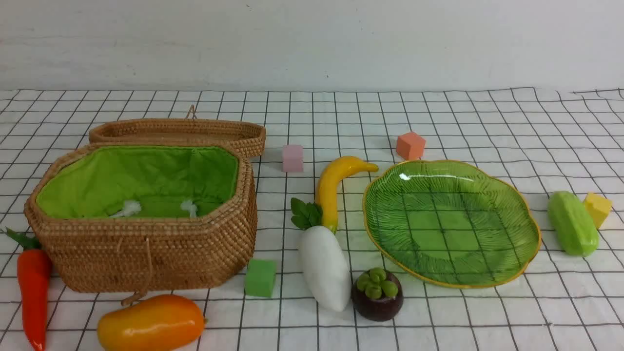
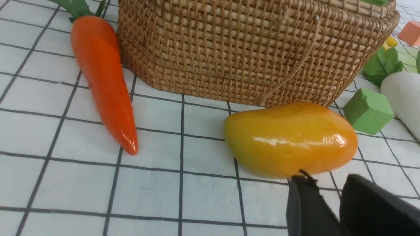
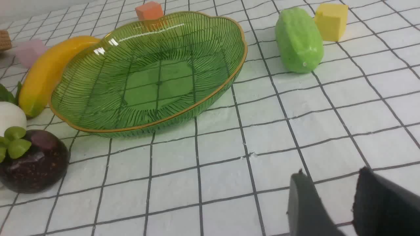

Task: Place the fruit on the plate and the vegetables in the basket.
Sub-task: Use the left arm to grab a carrot and put it into the left basket

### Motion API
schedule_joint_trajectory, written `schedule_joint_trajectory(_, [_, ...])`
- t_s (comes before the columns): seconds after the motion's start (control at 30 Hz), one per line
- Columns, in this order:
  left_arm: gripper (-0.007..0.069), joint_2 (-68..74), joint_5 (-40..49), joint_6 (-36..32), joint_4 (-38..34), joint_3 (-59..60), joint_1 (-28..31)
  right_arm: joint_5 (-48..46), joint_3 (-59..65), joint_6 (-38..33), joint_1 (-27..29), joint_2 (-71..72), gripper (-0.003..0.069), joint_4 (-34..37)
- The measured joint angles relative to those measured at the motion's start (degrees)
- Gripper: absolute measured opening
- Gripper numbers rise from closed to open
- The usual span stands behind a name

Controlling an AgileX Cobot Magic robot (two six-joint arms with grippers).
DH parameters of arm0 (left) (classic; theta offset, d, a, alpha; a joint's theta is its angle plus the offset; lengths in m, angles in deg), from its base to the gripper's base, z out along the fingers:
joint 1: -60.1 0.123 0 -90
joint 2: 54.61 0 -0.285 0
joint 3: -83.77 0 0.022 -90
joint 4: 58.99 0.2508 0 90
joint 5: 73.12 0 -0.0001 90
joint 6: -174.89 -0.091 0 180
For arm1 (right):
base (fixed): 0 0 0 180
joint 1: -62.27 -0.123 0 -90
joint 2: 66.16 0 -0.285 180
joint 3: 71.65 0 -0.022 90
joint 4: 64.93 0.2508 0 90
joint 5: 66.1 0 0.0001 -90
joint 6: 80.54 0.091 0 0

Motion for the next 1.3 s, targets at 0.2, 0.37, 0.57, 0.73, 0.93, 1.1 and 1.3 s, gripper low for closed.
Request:
schedule_joint_trajectory(0.2, [0.0166,0.0,0.0,0.0,0.0,0.0,0.0,0.0,0.0,0.0,0.0,0.0,0.0246,0.0])
schedule_joint_trajectory(0.37, [0.0169,0.0,0.0,0.0,0.0,0.0,0.0,0.0,0.0,0.0,0.0,0.0,0.0246,0.0])
schedule_joint_trajectory(0.57, [0.0176,0.0,0.0,0.0,0.0,0.0,0.0,0.0,0.0,0.0,0.0,0.0,0.0246,0.0])
schedule_joint_trajectory(0.73, [0.0179,0.0,-5.5,-0.3,1.8,0.0,0.0,0.0,0.0,0.0,0.0,0.0,0.0246,0.0])
schedule_joint_trajectory(0.93, [0.0184,0.0,-15.8,12.8,-10.7,0.0,0.0,0.0,0.0,0.0,0.0,0.0,0.0246,0.0])
schedule_joint_trajectory(1.1, [0.0186,0.0,-20.2,20.2,-18.1,0.0,0.0,0.0,0.0,0.0,0.0,0.0,0.0246,0.1])
schedule_joint_trajectory(1.3, [0.0124,0.7,-12.5,19.6,-18.9,-3.3,0.0,0.0,0.0,0.0,0.0,0.0,0.0246,0.1])
